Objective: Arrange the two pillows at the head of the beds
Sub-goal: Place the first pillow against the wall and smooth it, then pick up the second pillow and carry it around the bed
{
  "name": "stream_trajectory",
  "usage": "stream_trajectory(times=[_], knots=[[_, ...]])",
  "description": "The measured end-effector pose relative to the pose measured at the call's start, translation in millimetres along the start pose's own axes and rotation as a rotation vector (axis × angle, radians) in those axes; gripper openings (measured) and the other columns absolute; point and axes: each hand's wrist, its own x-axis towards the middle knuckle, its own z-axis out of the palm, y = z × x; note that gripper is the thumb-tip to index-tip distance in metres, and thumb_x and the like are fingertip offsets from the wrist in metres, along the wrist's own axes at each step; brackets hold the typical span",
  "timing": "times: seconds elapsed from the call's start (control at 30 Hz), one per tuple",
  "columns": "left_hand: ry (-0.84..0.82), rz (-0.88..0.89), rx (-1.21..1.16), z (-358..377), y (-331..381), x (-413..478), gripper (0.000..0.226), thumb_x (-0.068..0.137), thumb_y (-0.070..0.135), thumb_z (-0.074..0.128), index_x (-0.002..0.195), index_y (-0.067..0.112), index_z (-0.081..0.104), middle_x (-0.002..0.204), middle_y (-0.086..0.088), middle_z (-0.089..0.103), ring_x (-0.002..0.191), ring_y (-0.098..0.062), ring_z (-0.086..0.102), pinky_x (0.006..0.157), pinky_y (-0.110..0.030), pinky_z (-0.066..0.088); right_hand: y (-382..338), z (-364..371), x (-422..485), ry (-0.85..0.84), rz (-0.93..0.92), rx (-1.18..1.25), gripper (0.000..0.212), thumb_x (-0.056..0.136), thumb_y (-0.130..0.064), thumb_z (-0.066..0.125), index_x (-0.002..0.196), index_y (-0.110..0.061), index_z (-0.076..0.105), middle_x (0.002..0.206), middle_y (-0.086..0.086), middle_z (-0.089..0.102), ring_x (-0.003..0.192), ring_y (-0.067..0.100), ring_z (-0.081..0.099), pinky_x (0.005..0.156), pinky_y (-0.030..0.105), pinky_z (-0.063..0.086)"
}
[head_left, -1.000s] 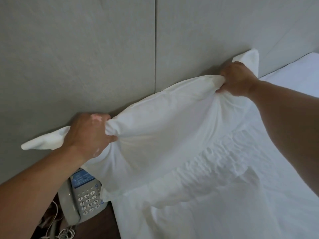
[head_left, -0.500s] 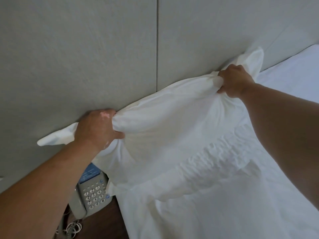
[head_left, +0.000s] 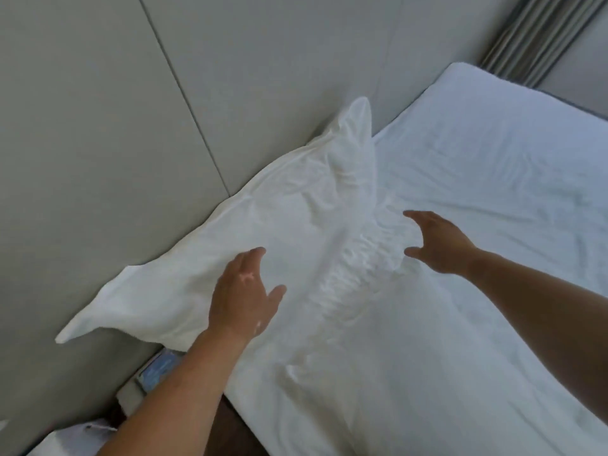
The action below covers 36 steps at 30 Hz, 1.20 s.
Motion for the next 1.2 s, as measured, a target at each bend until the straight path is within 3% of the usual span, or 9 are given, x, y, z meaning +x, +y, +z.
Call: stream_trajectory(times=[0.17, 0.33, 0.5, 0.6, 0.77, 0.87, 1.03, 1.1, 1.2], knots=[[-0.261, -0.004, -0.142, 86.7, 61.6, -45.6, 0.076, 0.093, 0.048, 0.071, 0.157, 0.02, 0.042, 0.157, -0.004, 0.052, 0.144, -0.024, 0.05, 0.115, -0.032, 0.04, 98.9, 49.2, -103.1, -0.132, 0.328, 0.135, 0.089, 0.083, -0.038, 0.083, 0.157, -0.016, 0.039, 0.153, 0.015, 0.052, 0.139, 0.032, 0.05, 0.114, 0.037, 0.036], [-0.496, 0.131, -0.025, 171.6, 101.2, -106.8, 0.08, 0.098, 0.05, 0.061, 0.165, 0.022, 0.028, 0.171, 0.0, 0.031, 0.157, -0.02, 0.031, 0.124, -0.031, 0.032, 171.8, 87.9, -202.2, -0.212, 0.496, 0.174, 0.086, 0.086, -0.041, 0.08, 0.157, -0.018, 0.039, 0.155, 0.012, 0.051, 0.139, 0.029, 0.05, 0.112, 0.035, 0.037], [-0.526, 0.151, 0.056, 240.0, 114.7, -152.7, 0.078, 0.098, 0.052, 0.059, 0.165, 0.025, 0.03, 0.176, -0.002, 0.015, 0.163, -0.019, 0.013, 0.128, -0.029, 0.022, 223.3, 117.7, -265.9, -0.246, 0.539, 0.205, 0.088, 0.086, -0.048, 0.077, 0.158, -0.019, 0.038, 0.158, 0.01, 0.046, 0.142, 0.027, 0.047, 0.112, 0.032, 0.036], [-0.427, 0.104, 0.052, 271.1, 113.0, -185.4, 0.077, 0.099, 0.051, 0.057, 0.166, 0.025, 0.028, 0.178, -0.003, 0.009, 0.164, -0.02, 0.008, 0.129, -0.029, 0.02, 251.4, 136.5, -283.1, -0.261, 0.518, 0.231, 0.095, 0.08, -0.058, 0.078, 0.158, -0.021, 0.039, 0.16, 0.006, 0.044, 0.144, 0.026, 0.044, 0.116, 0.034, 0.035], [-0.339, -0.202, -0.111, 304.4, 105.5, -236.6, 0.091, 0.098, 0.057, 0.058, 0.169, 0.015, 0.02, 0.177, -0.011, 0.007, 0.163, -0.028, 0.013, 0.127, -0.038, 0.024, 279.5, 157.1, -275.1, -0.281, 0.454, 0.263, 0.116, 0.063, -0.076, 0.075, 0.16, -0.026, 0.035, 0.164, 0.001, 0.038, 0.148, 0.024, 0.038, 0.119, 0.046, 0.032], [-0.359, -0.458, -0.278, 322.7, 104.7, -254.5, 0.105, 0.093, 0.061, 0.063, 0.167, 0.001, 0.018, 0.172, -0.02, 0.022, 0.158, -0.034, 0.025, 0.125, -0.038, 0.027, 290.5, 163.5, -259.7, -0.31, 0.436, 0.307, 0.132, 0.049, -0.085, 0.07, 0.161, -0.028, 0.031, 0.165, 0.001, 0.036, 0.149, 0.026, 0.038, 0.118, 0.048, 0.034], [-0.383, -0.778, -0.61, 356.4, 105.8, -272.4, 0.092, 0.086, 0.063, 0.072, 0.154, 0.01, 0.04, 0.147, -0.01, 0.058, 0.135, -0.036, 0.056, 0.113, -0.044, 0.046, 305.8, 176.5, -235.8, -0.342, 0.449, 0.43, 0.128, 0.055, -0.079, 0.081, 0.161, -0.03, 0.03, 0.159, 0.002, 0.044, 0.14, 0.027, 0.048, 0.107, 0.039, 0.041], [-0.372, -0.837, -0.733, 368.9, 106.2, -276.2, 0.097, 0.077, 0.066, 0.08, 0.152, 0.016, 0.042, 0.136, -0.003, 0.063, 0.129, -0.034, 0.06, 0.114, -0.048, 0.048, 311.0, 182.6, -225.9, -0.356, 0.462, 0.454, 0.132, 0.049, -0.082, 0.081, 0.16, -0.033, 0.03, 0.156, 0.001, 0.047, 0.137, 0.028, 0.05, 0.107, 0.041, 0.044], [-0.34, -0.899, -0.902, 387.1, 109.4, -276.7, 0.105, 0.067, 0.061, 0.09, 0.152, 0.022, 0.041, 0.135, -0.001, 0.065, 0.126, -0.03, 0.062, 0.116, -0.051, 0.047, 318.0, 191.2, -214.2, -0.371, 0.462, 0.489, 0.135, 0.041, -0.082, 0.083, 0.157, -0.036, 0.034, 0.152, -0.003, 0.052, 0.133, 0.027, 0.054, 0.107, 0.043, 0.045]])
